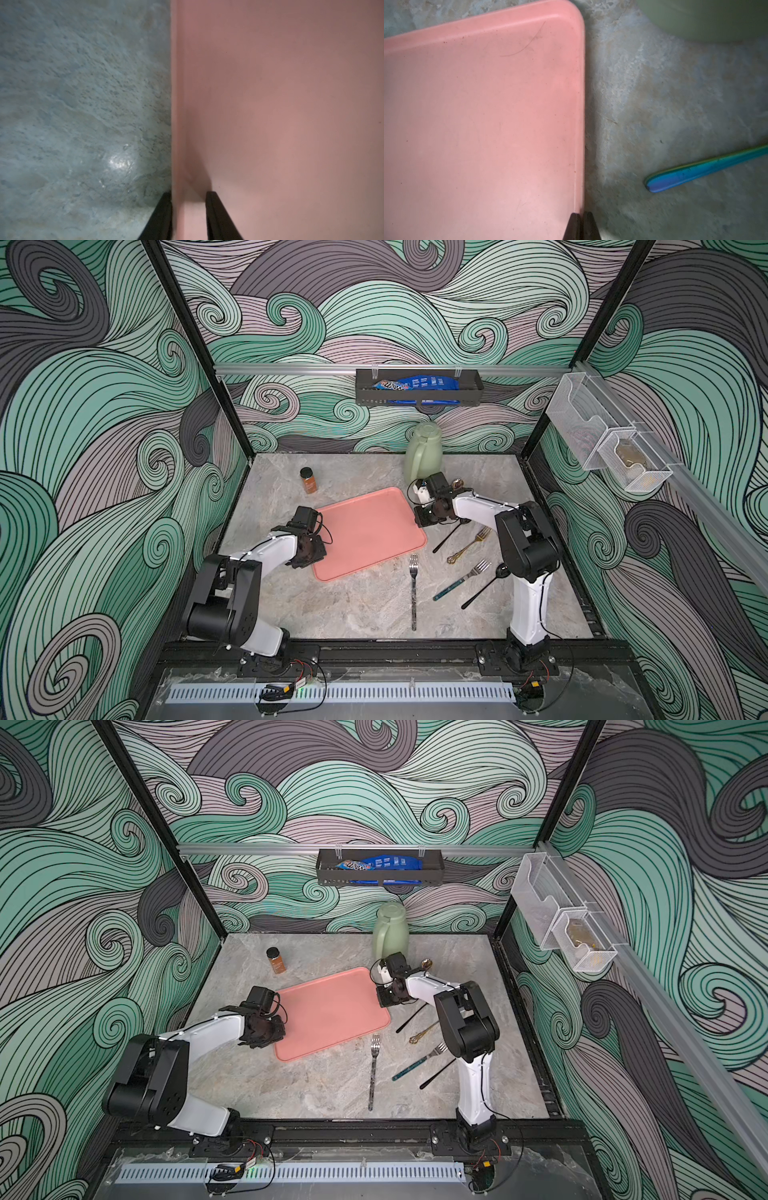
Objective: Set the spoon and fork side by side
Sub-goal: Adjust the tray at the center of the board.
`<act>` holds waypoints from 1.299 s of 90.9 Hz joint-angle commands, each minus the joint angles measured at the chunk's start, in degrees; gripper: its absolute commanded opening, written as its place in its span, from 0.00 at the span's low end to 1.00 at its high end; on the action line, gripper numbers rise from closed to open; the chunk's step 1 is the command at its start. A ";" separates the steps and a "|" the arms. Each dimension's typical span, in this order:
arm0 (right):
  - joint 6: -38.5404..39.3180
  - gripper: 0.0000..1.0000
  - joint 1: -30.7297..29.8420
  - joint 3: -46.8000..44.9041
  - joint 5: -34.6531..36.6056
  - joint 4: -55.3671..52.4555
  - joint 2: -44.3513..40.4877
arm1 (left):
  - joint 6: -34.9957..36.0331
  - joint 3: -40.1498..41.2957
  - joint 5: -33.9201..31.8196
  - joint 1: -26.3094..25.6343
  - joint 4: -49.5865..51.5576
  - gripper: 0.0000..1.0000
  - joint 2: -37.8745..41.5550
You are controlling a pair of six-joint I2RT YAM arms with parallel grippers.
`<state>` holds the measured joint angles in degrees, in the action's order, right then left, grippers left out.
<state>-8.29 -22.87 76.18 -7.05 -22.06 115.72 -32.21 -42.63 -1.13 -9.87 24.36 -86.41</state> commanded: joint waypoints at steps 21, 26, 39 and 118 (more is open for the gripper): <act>-5.18 0.07 -0.33 -9.50 0.70 -0.14 -5.45 | 0.70 -4.11 0.52 0.81 -1.40 0.27 -6.51; -5.97 0.07 0.13 -11.12 0.76 0.21 -6.70 | 1.07 -4.63 0.72 0.81 -1.75 0.24 -7.27; -6.95 0.11 1.52 -14.46 -0.70 1.79 -9.62 | 2.39 -6.44 1.35 0.82 -2.17 0.22 -8.95; -14.49 0.42 10.57 -25.56 -8.50 -0.81 -32.37 | 4.50 -17.12 4.82 0.35 -3.46 0.21 -19.63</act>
<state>-20.60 -11.44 52.64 -12.53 -21.34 86.08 -28.69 -58.33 2.22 -9.13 19.38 -102.19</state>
